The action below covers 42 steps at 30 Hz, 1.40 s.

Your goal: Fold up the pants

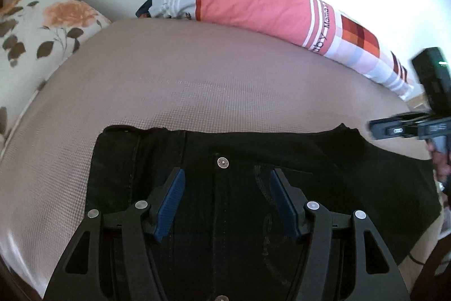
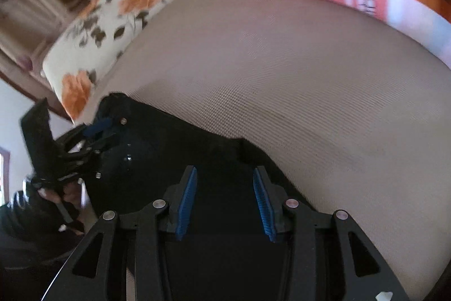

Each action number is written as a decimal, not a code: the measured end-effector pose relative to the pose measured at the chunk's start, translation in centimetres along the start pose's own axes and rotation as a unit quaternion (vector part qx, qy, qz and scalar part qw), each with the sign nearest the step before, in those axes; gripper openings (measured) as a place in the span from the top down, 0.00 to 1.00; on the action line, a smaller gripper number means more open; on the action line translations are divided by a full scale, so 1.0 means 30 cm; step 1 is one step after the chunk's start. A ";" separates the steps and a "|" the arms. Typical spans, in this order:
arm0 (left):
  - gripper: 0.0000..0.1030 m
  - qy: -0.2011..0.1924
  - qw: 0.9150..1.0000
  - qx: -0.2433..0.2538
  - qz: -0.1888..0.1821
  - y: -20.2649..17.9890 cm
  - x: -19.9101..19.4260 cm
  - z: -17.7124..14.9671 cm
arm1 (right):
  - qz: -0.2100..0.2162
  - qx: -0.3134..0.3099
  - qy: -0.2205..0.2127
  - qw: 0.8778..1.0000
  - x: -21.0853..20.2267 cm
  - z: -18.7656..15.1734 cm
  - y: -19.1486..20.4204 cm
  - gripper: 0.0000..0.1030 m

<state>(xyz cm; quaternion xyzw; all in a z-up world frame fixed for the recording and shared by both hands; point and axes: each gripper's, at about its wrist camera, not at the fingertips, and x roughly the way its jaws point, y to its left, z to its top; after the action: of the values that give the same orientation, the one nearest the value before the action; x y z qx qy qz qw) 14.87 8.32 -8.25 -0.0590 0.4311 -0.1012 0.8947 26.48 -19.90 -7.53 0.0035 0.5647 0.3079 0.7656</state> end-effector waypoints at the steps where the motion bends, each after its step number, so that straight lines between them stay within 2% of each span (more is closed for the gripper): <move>1: 0.39 0.001 1.000 0.007 0.001 -0.005 0.002 0.002 | 0.001 -0.008 0.016 1.000 0.036 0.015 -0.001 0.61; 6: 0.39 -0.003 1.000 0.024 -0.001 -0.013 0.004 -0.008 | 0.020 -0.024 0.056 0.998 0.130 0.039 -0.026 0.61; 7: 0.39 -0.003 1.000 0.024 -0.003 -0.013 0.003 -0.007 | 0.032 -0.027 0.064 0.997 0.138 0.039 -0.025 0.64; 8: 0.39 -0.003 1.000 0.023 -0.005 -0.010 0.003 -0.008 | 0.043 -0.032 0.061 0.997 0.131 0.036 -0.019 0.84; 9: 0.39 -0.003 1.000 0.023 -0.006 -0.008 0.003 -0.008 | 0.043 -0.038 0.051 0.997 0.124 0.041 -0.010 0.90; 12: 0.39 -0.004 1.000 0.019 -0.009 -0.004 0.003 -0.007 | 0.035 -0.039 0.023 0.998 0.096 0.053 -0.006 0.94; 14: 0.39 -0.004 1.000 0.018 -0.009 -0.005 0.003 -0.006 | 0.011 -0.027 0.014 0.999 0.121 0.045 -0.020 0.95; 16: 0.39 -0.003 1.000 0.026 -0.004 -0.011 0.004 -0.005 | 0.002 -0.009 0.003 1.000 0.145 0.045 -0.044 0.94; 18: 0.39 0.002 0.999 0.040 0.011 -0.032 0.002 -0.001 | -0.005 0.005 -0.007 1.000 0.145 0.047 -0.052 0.90; 19: 0.39 0.004 0.999 0.048 0.018 -0.048 -0.003 0.004 | -0.016 0.009 -0.013 1.000 0.134 0.043 -0.048 0.87; 20: 0.39 0.002 0.999 0.051 0.018 -0.058 -0.010 0.007 | -0.024 0.015 -0.021 0.999 0.119 0.037 -0.046 0.77; 21: 0.39 -0.003 0.998 0.054 0.013 -0.077 -0.023 0.015 | -0.035 0.021 -0.031 0.999 0.096 0.029 -0.046 0.72; 24: 0.39 -0.020 0.997 0.078 -0.008 -0.153 -0.057 0.045 | -0.057 0.037 -0.068 0.995 -0.019 -0.021 -0.054 0.72; 28: 0.39 -0.018 0.991 0.122 -0.055 -0.290 -0.036 0.079 | -0.103 0.079 -0.099 0.987 -0.181 -0.163 -0.108 0.72; 34: 0.39 0.018 0.979 0.181 -0.098 -0.501 0.110 0.085 | -0.206 0.152 -0.073 0.964 -0.250 -0.398 -0.227 0.71; 38: 0.39 0.040 0.977 0.184 -0.102 -0.570 0.202 0.095 | -0.237 0.197 -0.073 0.948 -0.268 -0.491 -0.298 0.72; 42: 0.40 0.055 0.978 0.187 -0.078 -0.591 0.288 0.107 | -0.269 0.214 -0.092 0.934 -0.287 -0.520 -0.373 0.74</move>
<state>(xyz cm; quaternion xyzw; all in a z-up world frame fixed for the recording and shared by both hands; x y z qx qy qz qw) 20.33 -10.88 -9.39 0.0817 0.4475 -0.2521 0.8541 16.71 -38.40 -9.71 0.0436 0.5242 -0.0396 0.8495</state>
